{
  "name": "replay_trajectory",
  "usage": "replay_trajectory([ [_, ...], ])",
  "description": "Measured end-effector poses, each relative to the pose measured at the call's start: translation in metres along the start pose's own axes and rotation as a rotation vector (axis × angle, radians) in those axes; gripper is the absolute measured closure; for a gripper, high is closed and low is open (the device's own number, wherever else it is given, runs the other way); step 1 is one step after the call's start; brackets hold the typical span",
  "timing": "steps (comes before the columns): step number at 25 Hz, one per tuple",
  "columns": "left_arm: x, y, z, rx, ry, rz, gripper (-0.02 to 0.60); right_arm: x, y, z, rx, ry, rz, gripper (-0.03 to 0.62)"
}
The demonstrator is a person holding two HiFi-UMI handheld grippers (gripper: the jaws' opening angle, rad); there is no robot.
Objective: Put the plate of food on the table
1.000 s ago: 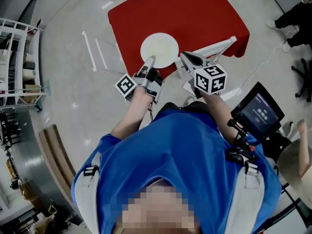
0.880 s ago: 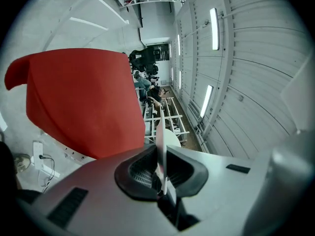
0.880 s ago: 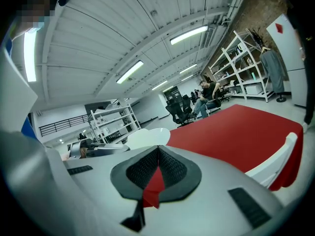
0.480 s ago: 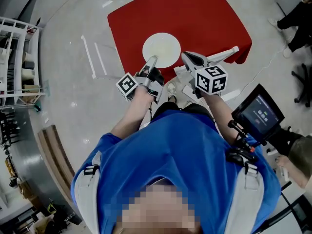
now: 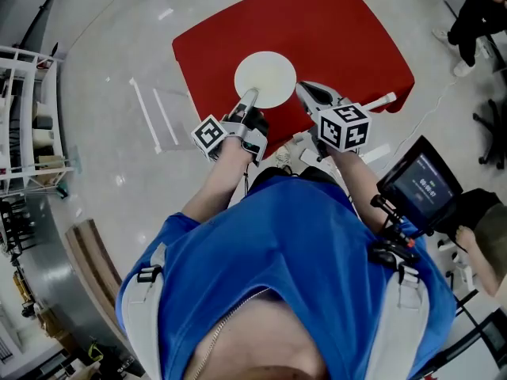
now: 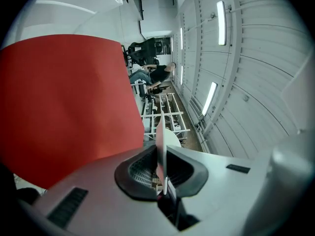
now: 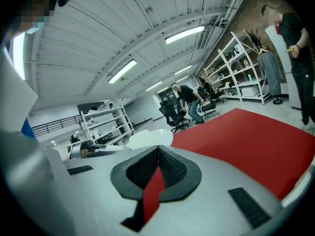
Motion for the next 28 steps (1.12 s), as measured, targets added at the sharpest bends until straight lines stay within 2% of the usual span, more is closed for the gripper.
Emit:
replay_trajectory([
  [5, 0.006, 0.014, -0.01, 0.063, 0.04, 0.054, 0.557, 0.009, 0.0, -0.017, -0.065, 0.054, -0.047, 0.591],
  [8, 0.011, 0.017, -0.014, 0.092, 0.044, 0.061, 0.557, 0.012, 0.002, -0.024, -0.083, 0.073, -0.053, 0.591],
  [15, 0.028, 0.012, -0.009, 0.114, 0.004, 0.03, 0.557, 0.006, 0.018, -0.024, -0.071, 0.056, -0.002, 0.591],
  [22, 0.044, -0.005, 0.002, 0.088, -0.055, -0.037, 0.557, -0.003, 0.039, -0.015, -0.03, 0.005, 0.08, 0.591],
  [28, 0.061, -0.012, 0.009, 0.09, -0.081, -0.061, 0.557, -0.006, 0.05, -0.015, -0.04, -0.003, 0.115, 0.592],
])
Point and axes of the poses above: the fingertips, and each gripper's own axes: x forward along the fingers, y to its right, z out of its underside, the point moved 1 cm from there along -x, backward along the fingers, and after that the axes turned 8 degrees about -z, right-handed, at the moved point
